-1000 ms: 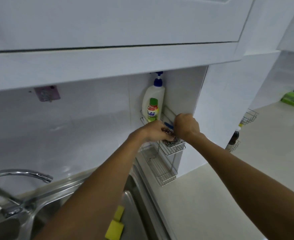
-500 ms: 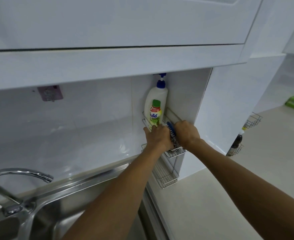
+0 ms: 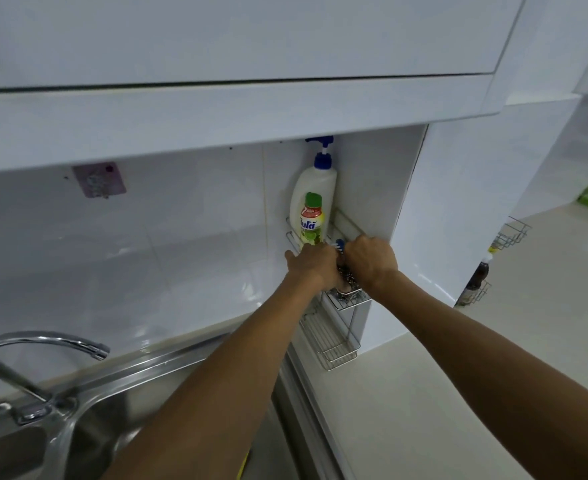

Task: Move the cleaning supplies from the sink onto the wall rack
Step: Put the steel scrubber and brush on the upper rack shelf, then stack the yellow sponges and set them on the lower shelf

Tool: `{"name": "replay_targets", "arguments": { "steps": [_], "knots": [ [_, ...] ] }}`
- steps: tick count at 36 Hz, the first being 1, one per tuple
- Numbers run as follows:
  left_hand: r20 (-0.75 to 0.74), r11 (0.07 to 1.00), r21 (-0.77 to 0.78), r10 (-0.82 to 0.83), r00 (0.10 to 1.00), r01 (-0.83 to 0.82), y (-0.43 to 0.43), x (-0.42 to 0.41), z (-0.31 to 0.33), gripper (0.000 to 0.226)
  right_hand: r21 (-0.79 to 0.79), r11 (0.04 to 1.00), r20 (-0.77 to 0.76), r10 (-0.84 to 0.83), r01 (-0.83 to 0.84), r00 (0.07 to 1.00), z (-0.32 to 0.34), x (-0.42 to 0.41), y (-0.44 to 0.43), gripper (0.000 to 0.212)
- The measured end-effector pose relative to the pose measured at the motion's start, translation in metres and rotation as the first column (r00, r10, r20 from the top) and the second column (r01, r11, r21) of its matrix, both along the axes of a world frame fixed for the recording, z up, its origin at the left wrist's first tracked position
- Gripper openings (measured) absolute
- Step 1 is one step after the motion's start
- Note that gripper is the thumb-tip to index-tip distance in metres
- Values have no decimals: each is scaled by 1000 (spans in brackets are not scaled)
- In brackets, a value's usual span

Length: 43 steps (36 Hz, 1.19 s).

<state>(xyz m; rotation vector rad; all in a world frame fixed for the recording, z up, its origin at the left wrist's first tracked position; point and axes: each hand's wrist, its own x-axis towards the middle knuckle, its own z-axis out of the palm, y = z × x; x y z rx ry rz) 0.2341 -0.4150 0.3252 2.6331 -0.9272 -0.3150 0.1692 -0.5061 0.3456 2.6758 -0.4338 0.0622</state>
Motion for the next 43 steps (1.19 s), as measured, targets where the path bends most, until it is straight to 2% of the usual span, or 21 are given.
{"name": "replay_targets", "arguments": {
  "steps": [5, 9, 12, 15, 20, 25, 28, 32, 36, 37, 39, 43],
  "knots": [
    [70, 1000, 20, 1, 998, -2, -4, -7, -4, 56, -7, 999, -23, 32, -32, 999, 2, -5, -2, 24],
    [53, 999, -26, -41, 998, 43, 1, -8, -5, 57, 59, 998, 10, 18, -19, 1000, 3, -11, -3, 25],
    [-11, 989, -114, -91, 996, 89, 13, -7, -6, 61, 155, 987, 112, 15, -32, 994, 3, -14, -2, 29],
    [0, 985, -144, -98, 995, 96, 33, -10, -3, 72, 237, 969, 226, 22, -77, 974, 5, -16, 8, 27],
    [39, 995, -98, -4, 999, 7, 90, -18, 4, 79, 365, 904, 379, 75, -223, 922, 3, -16, 47, 25],
    [12, 990, -69, 128, 992, -126, 175, -27, -13, 80, 420, 846, 407, 149, -329, 901, -14, -16, 110, 29],
    [-12, 976, -28, 214, 977, -214, 230, -37, -39, 80, 514, 780, 361, 181, -357, 915, -42, -15, 150, 28],
    [-101, 950, -7, 311, 945, -313, 298, -56, -91, 80, 633, 705, 227, 224, -319, 948, -95, -21, 202, 28],
    [-206, 924, 67, 383, 901, -378, 352, -83, -161, 82, 609, 732, 125, 292, -305, 948, -163, -36, 246, 38],
    [-211, 913, 99, 408, 888, -396, 364, -91, -180, 82, 622, 729, 83, 303, -287, 949, -180, -42, 256, 42],
    [-225, 896, 156, 442, 868, -416, 384, -107, -214, 79, 687, 692, 11, 297, -223, 955, -217, -52, 270, 35],
    [-356, 864, 214, 503, 787, -456, 414, -135, -278, 81, 765, 637, -117, 279, -93, 953, -287, -70, 290, 30]
  ]
}}
